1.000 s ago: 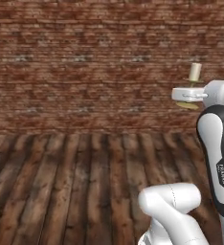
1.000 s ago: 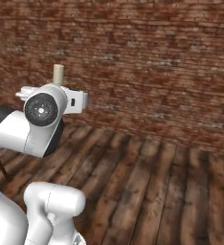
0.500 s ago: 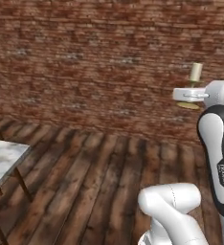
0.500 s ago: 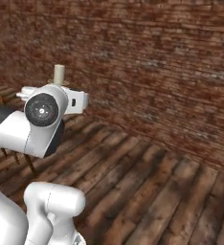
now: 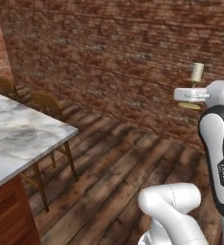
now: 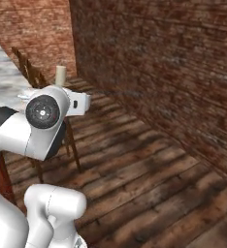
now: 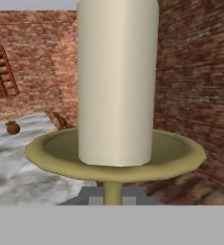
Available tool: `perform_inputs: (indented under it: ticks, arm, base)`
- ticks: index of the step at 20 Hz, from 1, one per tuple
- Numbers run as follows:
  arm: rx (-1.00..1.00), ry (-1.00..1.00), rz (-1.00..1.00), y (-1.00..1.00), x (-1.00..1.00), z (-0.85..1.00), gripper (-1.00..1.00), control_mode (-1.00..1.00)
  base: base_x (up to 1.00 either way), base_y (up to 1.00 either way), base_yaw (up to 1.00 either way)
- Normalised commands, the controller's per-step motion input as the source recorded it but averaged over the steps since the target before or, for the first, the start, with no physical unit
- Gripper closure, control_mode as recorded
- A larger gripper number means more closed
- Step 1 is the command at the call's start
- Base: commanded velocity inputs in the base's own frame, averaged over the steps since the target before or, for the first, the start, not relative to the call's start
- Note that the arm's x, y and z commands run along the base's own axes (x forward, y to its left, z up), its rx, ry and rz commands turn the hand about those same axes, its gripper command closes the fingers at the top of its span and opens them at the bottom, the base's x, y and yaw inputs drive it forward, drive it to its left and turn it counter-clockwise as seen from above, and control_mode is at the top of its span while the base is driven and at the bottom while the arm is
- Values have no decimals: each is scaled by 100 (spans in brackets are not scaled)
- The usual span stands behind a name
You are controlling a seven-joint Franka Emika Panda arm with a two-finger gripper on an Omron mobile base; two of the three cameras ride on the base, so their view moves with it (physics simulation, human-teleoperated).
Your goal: Get the candle and the beer from the cabinet and move them to the dining counter.
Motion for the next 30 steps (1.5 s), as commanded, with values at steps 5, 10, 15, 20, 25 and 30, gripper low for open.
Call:
perform_inputs:
  ticks: [5, 10, 15, 20, 25, 30]
  arm:
    - [0, 0, 0, 0, 0, 0, 100, 100]
    - [0, 0, 0, 0, 0, 0, 100, 100]
    - [0, 0, 0, 0, 0, 0, 100, 100]
    - [0, 0, 0, 0, 0, 0, 100, 100]
    - [0, 0, 0, 0, 0, 0, 100, 100]
    - [0, 0, 0, 0, 0, 0, 100, 100]
  base:
    - [27, -7, 72]
    - [28, -9, 69]
    - [43, -18, 50]
    - [46, -26, 38]
    - [43, -46, 16]
    - [46, -43, 15]
